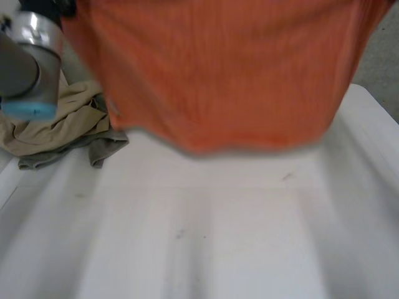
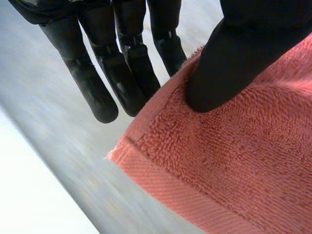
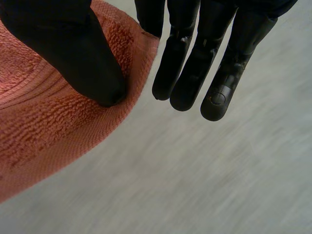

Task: Fold the laundry.

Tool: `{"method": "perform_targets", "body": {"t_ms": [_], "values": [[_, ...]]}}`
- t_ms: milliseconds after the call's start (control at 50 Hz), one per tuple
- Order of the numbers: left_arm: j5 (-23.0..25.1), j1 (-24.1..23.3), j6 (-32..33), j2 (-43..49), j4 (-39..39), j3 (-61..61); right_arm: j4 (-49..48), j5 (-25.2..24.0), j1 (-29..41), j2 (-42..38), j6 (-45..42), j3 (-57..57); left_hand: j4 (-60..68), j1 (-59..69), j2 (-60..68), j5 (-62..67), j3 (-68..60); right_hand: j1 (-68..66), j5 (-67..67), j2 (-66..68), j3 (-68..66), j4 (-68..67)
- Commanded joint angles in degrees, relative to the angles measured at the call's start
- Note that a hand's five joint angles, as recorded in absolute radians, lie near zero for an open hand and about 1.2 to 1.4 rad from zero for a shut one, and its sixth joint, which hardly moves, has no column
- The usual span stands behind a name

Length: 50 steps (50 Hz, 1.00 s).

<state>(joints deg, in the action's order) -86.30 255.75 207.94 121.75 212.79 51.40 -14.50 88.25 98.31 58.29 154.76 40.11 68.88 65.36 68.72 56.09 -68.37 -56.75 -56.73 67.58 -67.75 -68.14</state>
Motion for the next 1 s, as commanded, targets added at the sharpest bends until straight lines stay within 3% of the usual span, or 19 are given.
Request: {"method": "perform_targets", "body": {"t_ms": [20, 140, 200, 340, 480, 640, 740, 880, 960, 1000], "values": [[-1.86, 0.80, -8.68, -4.76, 12.92, 0.54, -12.13, -0.53, -0.40, 5.16, 8.62, 3.57, 11.12, 14.64, 11.28, 13.91, -11.63, -23.25, -13.27, 12.42, -12.25, -11.86], [-0.81, 0.81, -11.06, -5.03, 13.44, 9.14, -10.64, -2.02, -0.48, 5.69, 8.98, 8.84, 11.12, 14.64, 11.28, 13.91, -11.63, -23.25, -13.27, 12.42, -12.25, -11.86], [2.53, 0.81, -11.33, -4.34, 13.45, 17.58, -9.05, -5.19, -0.57, 5.43, 8.63, 15.25, 11.12, 14.64, 11.28, 13.91, -11.63, -23.25, -13.27, 12.42, -12.25, -11.86], [4.56, 0.19, -10.89, 0.67, 12.57, 28.66, -8.52, -12.31, -3.03, 1.74, 7.93, 29.40, 11.12, 14.64, 11.28, 13.91, -11.63, -23.25, -13.27, 12.42, -12.25, -11.86], [4.56, 0.02, -10.10, 2.88, 10.46, 36.40, -2.82, -16.53, -3.82, -3.45, -1.99, 36.18, 11.12, 14.64, 11.28, 13.91, -11.63, -23.25, -13.27, 12.42, -12.25, -11.86], [4.56, 0.10, 0.35, -4.49, -5.16, 43.60, 16.39, -16.97, -10.14, 1.72, -13.33, 37.94, 11.12, 14.64, 11.28, 13.91, -11.63, -23.25, -13.27, 12.42, -12.25, -11.86], [4.29, -0.07, 7.99, -13.88, -21.84, 48.87, 32.05, -17.06, -14.71, 7.18, -19.31, 37.42, 11.12, 14.64, 11.28, 13.91, -11.63, -23.25, -13.27, 12.42, -12.25, -11.86], [4.20, -0.25, 10.73, -24.62, -44.34, 54.24, 53.93, -18.46, -25.78, 13.77, -34.58, 38.64, 11.12, 14.64, 11.28, 13.91, -11.63, -23.25, -13.27, 12.42, -12.25, -11.86], [4.38, -1.30, 10.82, -26.04, -51.84, 54.16, 56.17, -20.13, -26.76, 14.66, -38.13, 39.43, 11.12, 14.64, 11.28, 13.91, -11.63, -23.25, -13.27, 12.42, -12.25, -11.86], [4.38, -1.65, 10.73, -25.78, -51.95, 53.46, 55.55, -20.40, -26.85, 14.57, -37.87, 39.70, 11.12, 14.64, 11.28, 13.91, -11.63, -23.25, -13.27, 12.42, -12.25, -11.86]]}}
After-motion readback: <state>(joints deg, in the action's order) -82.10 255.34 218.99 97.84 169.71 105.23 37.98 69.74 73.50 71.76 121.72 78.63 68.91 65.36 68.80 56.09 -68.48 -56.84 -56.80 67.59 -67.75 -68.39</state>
